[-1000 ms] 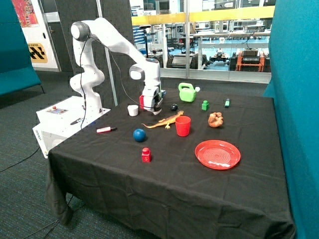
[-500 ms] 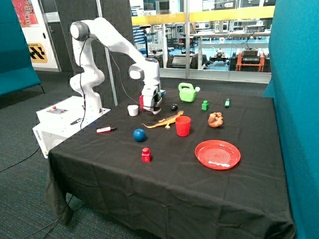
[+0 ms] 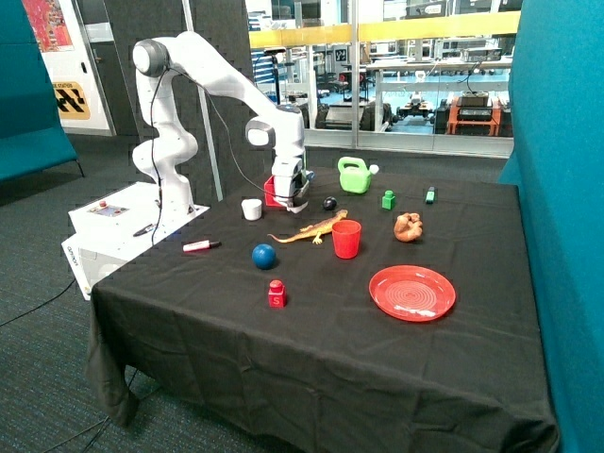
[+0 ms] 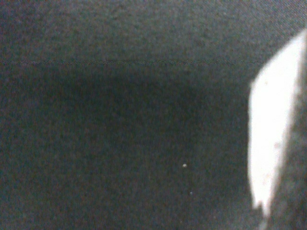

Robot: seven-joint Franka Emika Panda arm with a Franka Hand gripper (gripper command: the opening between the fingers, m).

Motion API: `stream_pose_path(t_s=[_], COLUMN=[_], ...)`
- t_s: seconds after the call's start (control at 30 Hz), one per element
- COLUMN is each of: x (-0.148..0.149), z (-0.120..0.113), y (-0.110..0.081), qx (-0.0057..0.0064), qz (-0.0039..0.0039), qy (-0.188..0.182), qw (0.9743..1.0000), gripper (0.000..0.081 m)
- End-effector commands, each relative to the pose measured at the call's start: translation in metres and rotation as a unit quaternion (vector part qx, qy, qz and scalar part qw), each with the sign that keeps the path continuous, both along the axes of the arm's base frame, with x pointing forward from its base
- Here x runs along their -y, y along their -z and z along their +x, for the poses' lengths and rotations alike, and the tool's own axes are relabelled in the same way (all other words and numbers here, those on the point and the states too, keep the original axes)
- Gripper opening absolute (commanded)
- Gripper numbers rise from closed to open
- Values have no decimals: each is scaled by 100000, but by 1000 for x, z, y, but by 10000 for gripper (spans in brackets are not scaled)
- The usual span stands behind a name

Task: Put the ball in the red pot

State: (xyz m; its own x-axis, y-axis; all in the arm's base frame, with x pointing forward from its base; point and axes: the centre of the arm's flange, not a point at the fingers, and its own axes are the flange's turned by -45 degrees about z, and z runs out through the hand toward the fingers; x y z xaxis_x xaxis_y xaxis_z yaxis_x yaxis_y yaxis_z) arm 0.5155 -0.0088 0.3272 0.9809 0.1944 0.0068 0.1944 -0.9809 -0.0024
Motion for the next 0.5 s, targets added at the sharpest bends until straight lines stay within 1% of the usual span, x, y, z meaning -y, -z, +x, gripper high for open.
stream_pose_path(t_s=[0.0,0.23,0.37,0.47], x=[1,13,14,13], z=[-1,-3,-5,-3], y=[-2,2,-1,2], qx=[-309,-310,-309,-310], qz=[-181,-179,-180,-179], qy=[438,1126,558,985], qw=[99998,99993,99998,99995], gripper=[808,808,808,808])
